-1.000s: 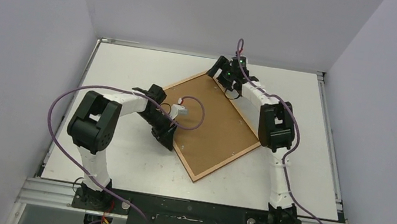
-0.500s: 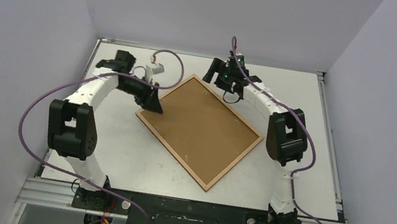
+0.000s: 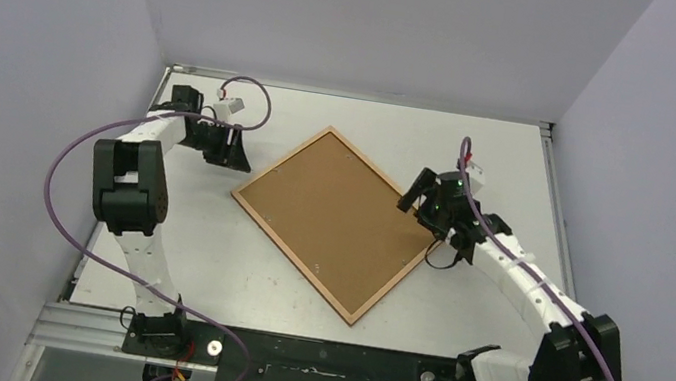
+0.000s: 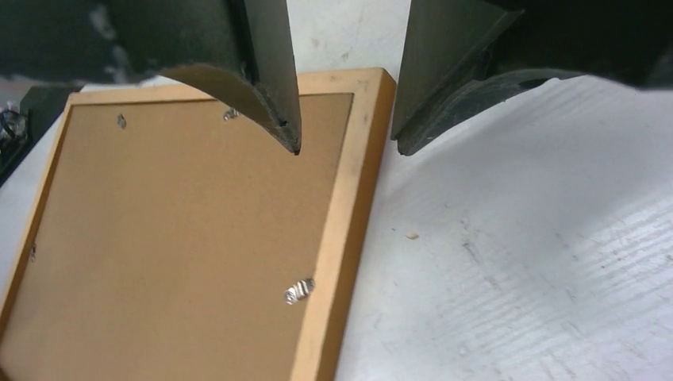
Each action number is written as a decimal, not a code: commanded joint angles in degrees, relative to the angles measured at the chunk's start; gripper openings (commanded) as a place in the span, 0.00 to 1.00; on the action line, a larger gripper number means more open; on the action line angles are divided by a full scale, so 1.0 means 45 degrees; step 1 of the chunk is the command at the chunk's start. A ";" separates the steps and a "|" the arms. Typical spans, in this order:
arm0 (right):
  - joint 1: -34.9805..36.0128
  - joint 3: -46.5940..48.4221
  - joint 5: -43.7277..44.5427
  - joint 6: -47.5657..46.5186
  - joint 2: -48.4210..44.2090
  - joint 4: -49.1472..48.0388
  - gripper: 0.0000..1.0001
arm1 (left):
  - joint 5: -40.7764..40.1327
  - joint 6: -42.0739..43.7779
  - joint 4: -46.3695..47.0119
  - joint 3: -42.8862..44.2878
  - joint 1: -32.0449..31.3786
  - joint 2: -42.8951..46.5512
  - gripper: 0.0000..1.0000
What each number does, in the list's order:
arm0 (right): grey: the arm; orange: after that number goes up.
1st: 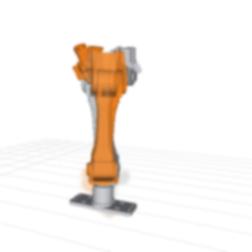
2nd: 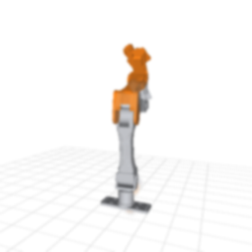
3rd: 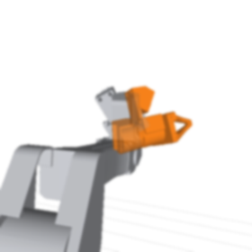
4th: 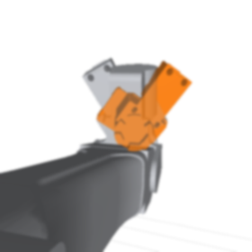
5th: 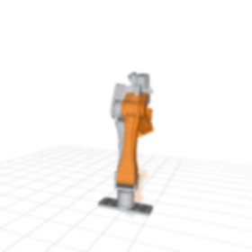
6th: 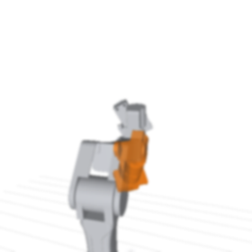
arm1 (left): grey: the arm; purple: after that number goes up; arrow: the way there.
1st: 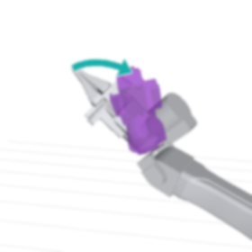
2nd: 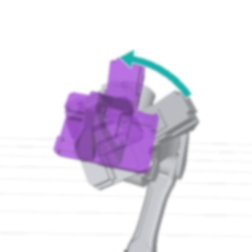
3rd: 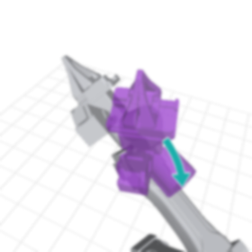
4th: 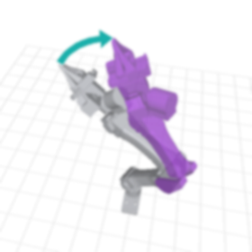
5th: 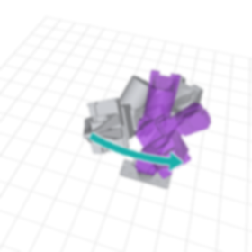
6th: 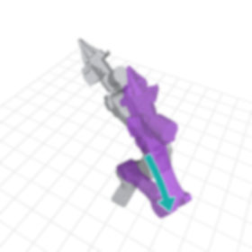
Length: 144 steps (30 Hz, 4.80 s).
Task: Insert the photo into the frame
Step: Adjust the photo frame at the center of the board, then install the photo frame at the center of the board.
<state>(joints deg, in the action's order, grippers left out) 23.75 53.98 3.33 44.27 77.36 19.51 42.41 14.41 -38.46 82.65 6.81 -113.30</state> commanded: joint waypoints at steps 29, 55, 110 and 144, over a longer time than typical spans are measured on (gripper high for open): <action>-0.0605 -0.2510 -0.2599 0.1074 0.0926 -0.2030 0.90 | 0.1057 0.1918 -0.0847 -0.3357 -0.0482 0.0791 0.12; -0.1723 0.6038 -0.0828 -0.1780 0.6272 0.0108 0.90 | 0.2096 0.4886 -0.6052 -0.1390 -0.0626 0.1176 0.25; -0.4338 -0.0198 -0.2223 -0.1518 0.4039 -0.2904 0.90 | -0.0338 0.1717 -0.2645 -0.1729 -0.1923 0.0810 0.37; -0.4340 -0.0685 -0.2559 -0.1286 0.4202 -0.3287 0.90 | 0.0221 0.1660 -0.2559 -0.2578 -0.2163 0.1017 0.37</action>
<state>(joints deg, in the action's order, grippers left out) 4.19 51.24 -8.01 38.13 95.53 7.49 42.92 21.50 -50.92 71.94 -2.00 -110.04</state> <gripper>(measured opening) 0.898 0.368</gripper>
